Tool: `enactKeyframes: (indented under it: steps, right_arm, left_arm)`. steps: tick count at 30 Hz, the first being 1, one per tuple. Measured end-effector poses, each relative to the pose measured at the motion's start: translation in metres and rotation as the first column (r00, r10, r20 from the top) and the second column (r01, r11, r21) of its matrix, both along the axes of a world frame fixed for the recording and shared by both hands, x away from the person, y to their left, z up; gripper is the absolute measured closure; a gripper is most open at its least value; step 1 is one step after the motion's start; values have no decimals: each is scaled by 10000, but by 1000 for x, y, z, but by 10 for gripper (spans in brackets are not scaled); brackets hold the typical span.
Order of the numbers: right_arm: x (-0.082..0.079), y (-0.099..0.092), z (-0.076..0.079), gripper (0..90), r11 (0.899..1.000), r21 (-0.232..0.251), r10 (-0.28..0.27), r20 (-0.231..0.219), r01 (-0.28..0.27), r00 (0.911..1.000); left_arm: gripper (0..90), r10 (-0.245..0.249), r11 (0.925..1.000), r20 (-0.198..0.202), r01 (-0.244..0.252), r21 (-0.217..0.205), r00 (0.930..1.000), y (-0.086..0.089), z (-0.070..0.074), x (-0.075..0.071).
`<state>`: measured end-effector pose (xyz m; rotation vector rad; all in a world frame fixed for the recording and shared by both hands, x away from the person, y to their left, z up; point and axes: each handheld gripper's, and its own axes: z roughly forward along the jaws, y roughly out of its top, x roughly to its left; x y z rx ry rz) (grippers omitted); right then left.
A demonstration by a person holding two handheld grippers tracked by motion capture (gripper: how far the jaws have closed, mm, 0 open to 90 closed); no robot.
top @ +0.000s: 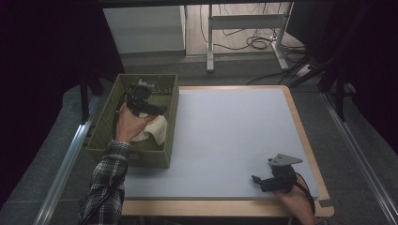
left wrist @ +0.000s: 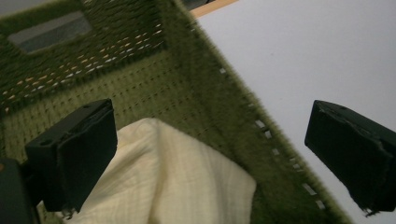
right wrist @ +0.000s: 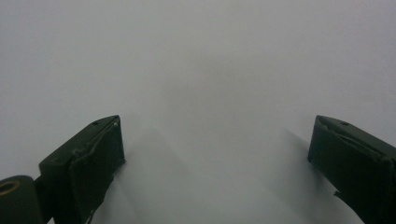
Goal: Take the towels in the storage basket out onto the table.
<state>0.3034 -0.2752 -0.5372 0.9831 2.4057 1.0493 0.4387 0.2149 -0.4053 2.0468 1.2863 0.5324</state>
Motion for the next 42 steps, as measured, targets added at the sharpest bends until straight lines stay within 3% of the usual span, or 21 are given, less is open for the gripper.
enactKeyframes:
  steps: [3, 10, 16, 18, 23, 25, 26, 31, 34, 36, 38, 40, 41, 42]
  right_arm:
    - [0, 0, 0, 36, 10000, -6, 1, 4, -1, 10000]
    - [0, 0, 0, 36, 10000, 1, 2, 3, -2, 10000]
    - [0, 0, 0, 36, 10000, 2, 5, 1, -5, 10000]
    - [0, 0, 0, 36, 10000, 5, 3, 3, -3, 10000]
    - [0, 0, 0, 36, 10000, 14, -3, 0, 3, 10000]
    - [0, 0, 0, 36, 10000, 4, 10, 1, -10, 10000]
    - [0, 0, 0, 36, 10000, 5, 6, 2, -6, 10000]
    - [0, 0, 0, 36, 10000, 4, 9, 3, -9, 10000]
    - [0, 0, 0, 36, 10000, 6, 9, 0, -9, 10000]
    - [0, 0, 0, 36, 10000, 6, 10, 3, -10, 10000]
    - [0, 0, 0, 36, 10000, 2, 12, 4, -12, 10000]
    - [0, 0, 0, 36, 10000, 3, 9, 4, -9, 10000]
    - [0, 0, 0, 36, 10000, 4, 10, 4, -10, 10000]
    - [0, 0, 0, 36, 10000, 4, 12, 6, -12, 10000]
  left_arm:
    - [39, 206, 9998, -130, -207, -57, 9997, 9, -6, 4]
    - [23, 594, 9982, -871, -594, 24, 9944, 25, -28, 14]
    - [19, 836, 9957, -1840, -746, 554, 9794, 32, -50, 26]
    - [20, 838, 9949, -2362, -678, 750, 9681, 33, -58, 31]
    - [30, 925, 9924, -3242, -604, 1077, 9415, 34, -76, 39]
    - [30, 1072, 9876, -3621, -571, 1463, 9260, 32, -83, 41]
    - [34, 1167, 9841, -3874, -538, 1693, 9145, 32, -86, 43]
    - [62, 1400, 9786, -4395, -562, 1981, 8873, 32, -95, 46]
    - [153, 1610, 9615, -4817, -267, 2734, 8614, 29, -102, 47]
    - [246, 1524, 9678, -5000, -260, 2505, 8525, 30, -101, 47]
    - [362, 1454, 9674, -5001, -166, 2529, 8537, 30, -100, 45]
    - [458, 1154, 9755, -5147, 7, 2199, 8496, 30, -98, 44]
    - [586, 1107, 9739, -5133, 101, 2267, 8510, 30, -97, 44]
    - [639, 1177, 9686, -5080, 142, 2483, 8533, 29, -96, 43]
